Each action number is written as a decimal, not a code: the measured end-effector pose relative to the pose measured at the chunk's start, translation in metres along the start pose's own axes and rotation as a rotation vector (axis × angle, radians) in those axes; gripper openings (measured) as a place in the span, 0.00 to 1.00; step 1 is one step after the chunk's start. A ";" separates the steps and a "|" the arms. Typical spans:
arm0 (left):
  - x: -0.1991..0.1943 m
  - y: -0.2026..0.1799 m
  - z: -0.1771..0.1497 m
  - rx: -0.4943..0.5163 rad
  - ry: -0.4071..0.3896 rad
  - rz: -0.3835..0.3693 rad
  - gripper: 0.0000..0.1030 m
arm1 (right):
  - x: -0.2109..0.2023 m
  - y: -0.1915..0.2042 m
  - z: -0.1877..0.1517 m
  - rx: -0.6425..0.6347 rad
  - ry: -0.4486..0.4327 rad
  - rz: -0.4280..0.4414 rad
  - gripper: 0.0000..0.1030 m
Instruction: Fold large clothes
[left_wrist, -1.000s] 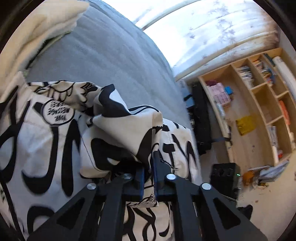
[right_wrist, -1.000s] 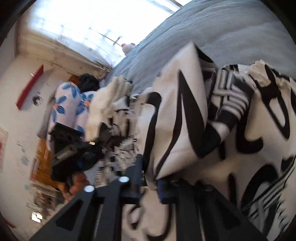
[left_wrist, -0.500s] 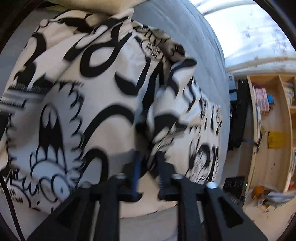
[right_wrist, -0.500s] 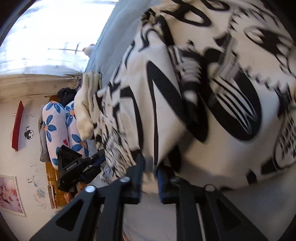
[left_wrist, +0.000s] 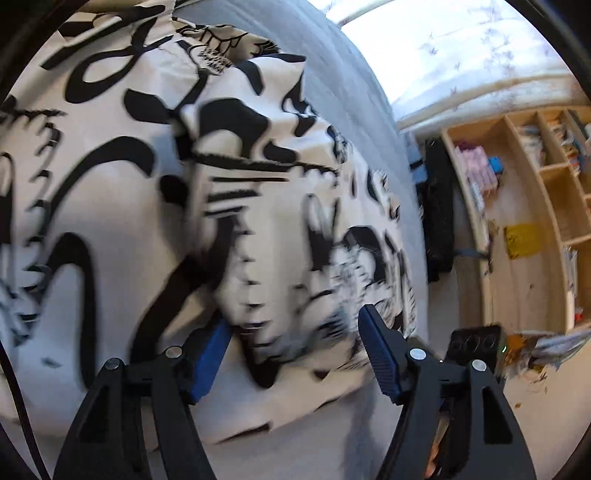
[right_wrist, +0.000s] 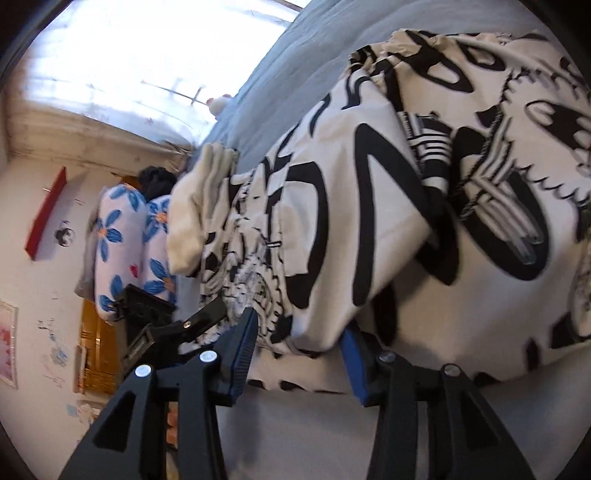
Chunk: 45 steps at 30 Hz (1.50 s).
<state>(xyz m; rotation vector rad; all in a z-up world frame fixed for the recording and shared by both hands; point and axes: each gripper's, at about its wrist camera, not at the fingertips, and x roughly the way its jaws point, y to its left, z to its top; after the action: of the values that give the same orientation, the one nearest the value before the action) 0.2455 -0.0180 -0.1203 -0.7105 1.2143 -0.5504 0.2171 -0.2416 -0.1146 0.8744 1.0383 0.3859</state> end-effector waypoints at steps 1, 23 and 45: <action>0.002 0.000 -0.003 -0.003 -0.018 -0.015 0.64 | 0.003 0.000 -0.001 0.008 0.001 0.019 0.36; -0.020 -0.078 -0.069 0.262 -0.100 0.462 0.49 | -0.023 0.044 -0.029 -0.352 -0.023 -0.505 0.28; -0.006 -0.036 -0.011 0.212 -0.128 0.544 0.23 | 0.001 0.014 0.000 -0.322 -0.099 -0.561 0.28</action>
<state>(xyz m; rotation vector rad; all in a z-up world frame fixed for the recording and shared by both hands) 0.2333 -0.0399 -0.0912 -0.2126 1.1476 -0.1719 0.2191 -0.2323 -0.1048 0.2879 1.0453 0.0294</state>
